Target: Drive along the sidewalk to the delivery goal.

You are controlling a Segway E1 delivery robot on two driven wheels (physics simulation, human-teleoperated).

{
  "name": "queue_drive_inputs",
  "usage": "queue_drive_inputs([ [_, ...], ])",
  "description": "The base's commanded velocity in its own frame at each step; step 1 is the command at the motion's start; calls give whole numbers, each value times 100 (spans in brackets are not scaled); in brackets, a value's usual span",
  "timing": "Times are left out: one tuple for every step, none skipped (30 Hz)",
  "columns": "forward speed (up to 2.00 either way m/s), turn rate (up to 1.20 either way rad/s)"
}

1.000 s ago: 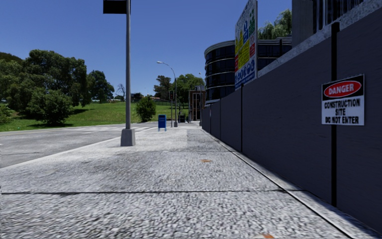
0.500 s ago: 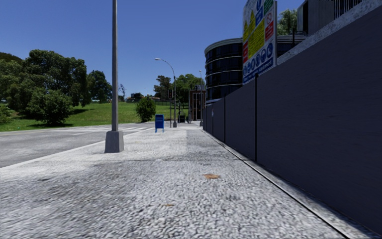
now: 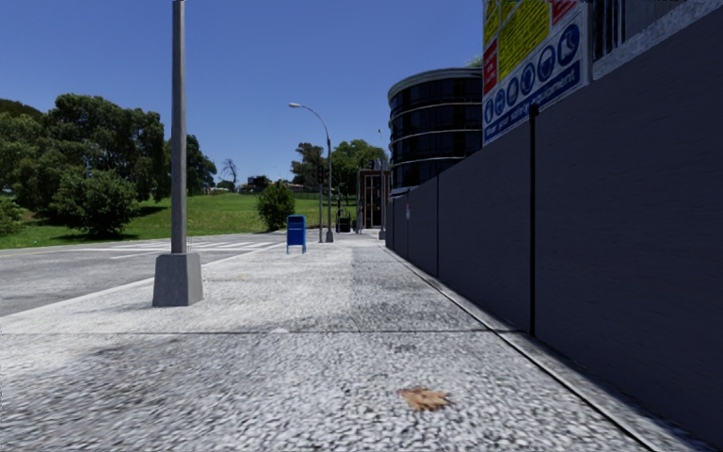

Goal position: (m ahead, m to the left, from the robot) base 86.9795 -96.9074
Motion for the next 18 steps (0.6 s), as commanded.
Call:
queue_drive_inputs([
  [200,0],
  [200,0],
  [200,0],
  [200,0],
  [200,0],
  [200,0],
  [200,0],
  [200,0],
  [200,0],
  [200,0],
  [200,0],
  [200,0],
  [200,0],
  [200,0],
  [200,0],
  [200,0],
  [200,0],
  [200,0],
])
